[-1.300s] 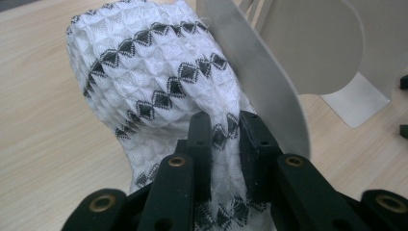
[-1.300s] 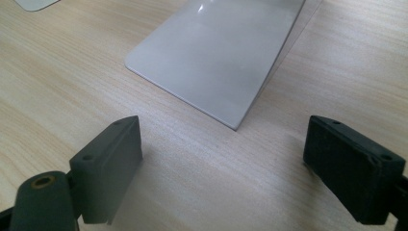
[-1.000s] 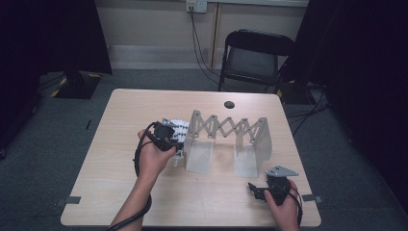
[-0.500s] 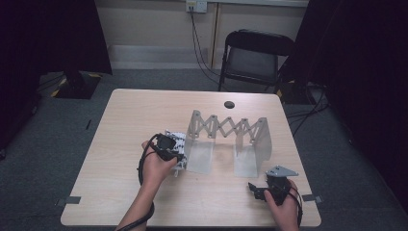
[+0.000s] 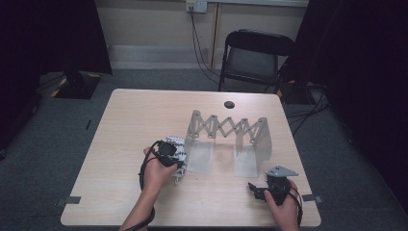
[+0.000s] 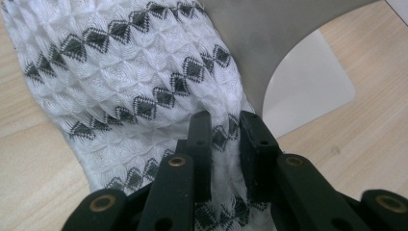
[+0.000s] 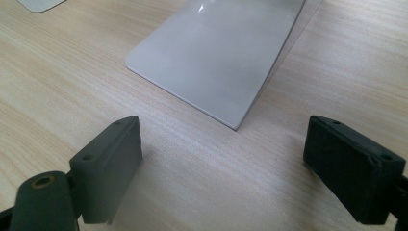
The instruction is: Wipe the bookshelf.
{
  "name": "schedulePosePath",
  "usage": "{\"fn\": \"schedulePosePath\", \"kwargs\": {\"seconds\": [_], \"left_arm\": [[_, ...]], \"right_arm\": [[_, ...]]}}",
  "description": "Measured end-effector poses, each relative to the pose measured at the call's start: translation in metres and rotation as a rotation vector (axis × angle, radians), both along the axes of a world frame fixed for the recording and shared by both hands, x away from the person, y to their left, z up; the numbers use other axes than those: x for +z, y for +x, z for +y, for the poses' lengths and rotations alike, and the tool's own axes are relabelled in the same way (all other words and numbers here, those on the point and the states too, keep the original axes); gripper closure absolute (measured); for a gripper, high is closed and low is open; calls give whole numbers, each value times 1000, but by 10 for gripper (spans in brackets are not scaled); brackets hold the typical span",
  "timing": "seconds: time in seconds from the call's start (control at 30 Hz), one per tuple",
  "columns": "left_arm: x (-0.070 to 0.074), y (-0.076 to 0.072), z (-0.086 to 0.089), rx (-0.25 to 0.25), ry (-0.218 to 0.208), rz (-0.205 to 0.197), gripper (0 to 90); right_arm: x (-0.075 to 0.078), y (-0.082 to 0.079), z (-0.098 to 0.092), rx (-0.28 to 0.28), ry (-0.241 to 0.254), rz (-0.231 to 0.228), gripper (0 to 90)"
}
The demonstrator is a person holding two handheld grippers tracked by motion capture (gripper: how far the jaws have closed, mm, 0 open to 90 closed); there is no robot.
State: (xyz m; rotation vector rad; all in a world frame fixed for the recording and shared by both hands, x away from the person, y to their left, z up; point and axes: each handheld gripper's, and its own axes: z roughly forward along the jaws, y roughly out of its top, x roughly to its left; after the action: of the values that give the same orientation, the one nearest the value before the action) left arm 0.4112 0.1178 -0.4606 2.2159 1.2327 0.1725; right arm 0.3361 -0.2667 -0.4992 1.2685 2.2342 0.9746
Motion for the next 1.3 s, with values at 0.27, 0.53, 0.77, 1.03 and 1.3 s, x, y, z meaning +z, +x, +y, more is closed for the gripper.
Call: {"fn": "schedulePosePath", "kwargs": {"seconds": [0.27,0.53,0.77,1.03,1.3], "left_arm": [[65,5,6,-3,-5,-31,766],[142,7,7,-1,-25,-156,767],[140,17,0,-1,-2,-193,766],[102,30,-4,0,-4,-173,767],[69,30,-3,-3,-13,-143,768]], "right_arm": [[0,0,0,0,0,0,128],[0,0,0,-1,0,0,128],[0,0,0,-1,1,0,128],[0,0,0,4,1,0,128],[0,0,0,5,0,1,128]]}}
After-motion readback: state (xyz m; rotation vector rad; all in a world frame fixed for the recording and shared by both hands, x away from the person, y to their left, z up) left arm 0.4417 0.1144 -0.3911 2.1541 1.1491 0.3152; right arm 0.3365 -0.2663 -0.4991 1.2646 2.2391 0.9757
